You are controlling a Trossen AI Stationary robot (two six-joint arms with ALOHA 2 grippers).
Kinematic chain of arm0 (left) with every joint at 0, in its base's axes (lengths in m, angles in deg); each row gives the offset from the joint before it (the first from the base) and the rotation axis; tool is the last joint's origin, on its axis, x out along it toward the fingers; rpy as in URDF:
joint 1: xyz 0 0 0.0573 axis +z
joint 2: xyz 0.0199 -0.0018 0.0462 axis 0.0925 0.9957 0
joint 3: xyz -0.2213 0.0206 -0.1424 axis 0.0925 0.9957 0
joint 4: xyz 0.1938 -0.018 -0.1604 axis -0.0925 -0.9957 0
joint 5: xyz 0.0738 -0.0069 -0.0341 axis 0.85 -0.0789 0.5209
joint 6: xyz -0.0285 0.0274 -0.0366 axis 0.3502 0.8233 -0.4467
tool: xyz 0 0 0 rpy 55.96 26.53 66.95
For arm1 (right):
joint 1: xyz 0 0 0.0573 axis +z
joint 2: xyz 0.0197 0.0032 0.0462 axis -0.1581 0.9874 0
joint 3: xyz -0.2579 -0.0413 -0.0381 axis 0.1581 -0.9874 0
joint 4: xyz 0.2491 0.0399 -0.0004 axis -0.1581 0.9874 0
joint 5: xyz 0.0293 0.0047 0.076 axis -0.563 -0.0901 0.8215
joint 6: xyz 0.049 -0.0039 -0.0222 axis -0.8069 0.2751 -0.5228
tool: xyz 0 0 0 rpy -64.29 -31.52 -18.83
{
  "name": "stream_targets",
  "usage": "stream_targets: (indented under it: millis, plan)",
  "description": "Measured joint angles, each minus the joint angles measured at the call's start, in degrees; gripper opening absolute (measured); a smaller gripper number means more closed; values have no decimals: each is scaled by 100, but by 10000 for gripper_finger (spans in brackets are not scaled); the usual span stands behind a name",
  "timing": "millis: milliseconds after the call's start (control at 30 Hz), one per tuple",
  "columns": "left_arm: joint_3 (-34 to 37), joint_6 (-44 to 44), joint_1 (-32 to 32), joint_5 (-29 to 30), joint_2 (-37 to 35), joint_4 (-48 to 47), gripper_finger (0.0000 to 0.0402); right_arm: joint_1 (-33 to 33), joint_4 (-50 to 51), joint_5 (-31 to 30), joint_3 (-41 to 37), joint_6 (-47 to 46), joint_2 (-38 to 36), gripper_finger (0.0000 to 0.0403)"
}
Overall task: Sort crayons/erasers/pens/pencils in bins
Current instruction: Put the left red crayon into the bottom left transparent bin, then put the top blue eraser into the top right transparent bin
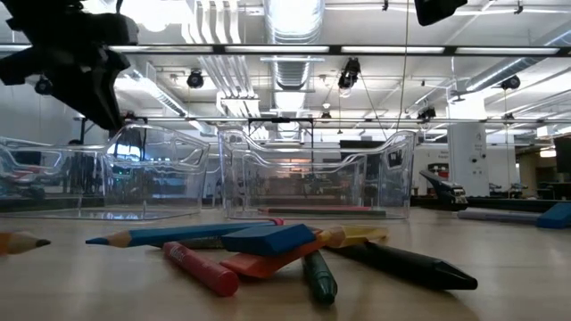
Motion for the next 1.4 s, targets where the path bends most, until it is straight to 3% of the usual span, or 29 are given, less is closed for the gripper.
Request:
stream_targets:
  millis: [200, 367, 533, 733, 900, 1033, 1167, 1267, 1400]
  plan:
    - [-235, 0, 16, 4, 86, 14, 159, 0, 1, 0, 0, 4, 0, 139]
    - [-805, -320, 15, 12, 73, 141, 181, 0, 0, 0, 0, 2, 0, 139]
    - [-1062, -43, -138, 29, 73, 1637, 153, 0, -1, 0, 0, 0, 0, 139]
    - [-552, 1203, -419, 5, 320, 4404, 93, 0, 1, 0, 0, -113, 0, 139]
    - [-344, 1344, -508, -220, 869, 5398, 57, 0, 1, 0, 1, -176, 0, 139]
    - [-323, 1564, -529, -234, 1400, 6296, 46, 0, 28, 1, 1, -294, 0, 139]
    - [-274, 2499, -533, -236, 1805, 7471, 42, 0, 177, 2, -8, -610, -2, 139]
    - [-49, 3257, -533, -236, 1868, 8115, 42, 0, 494, 5, -24, -1032, -2, 139]
    - [458, 3329, -503, -239, 1616, 8955, 42, 6, 1320, 3, -24, -1879, -5, 139]
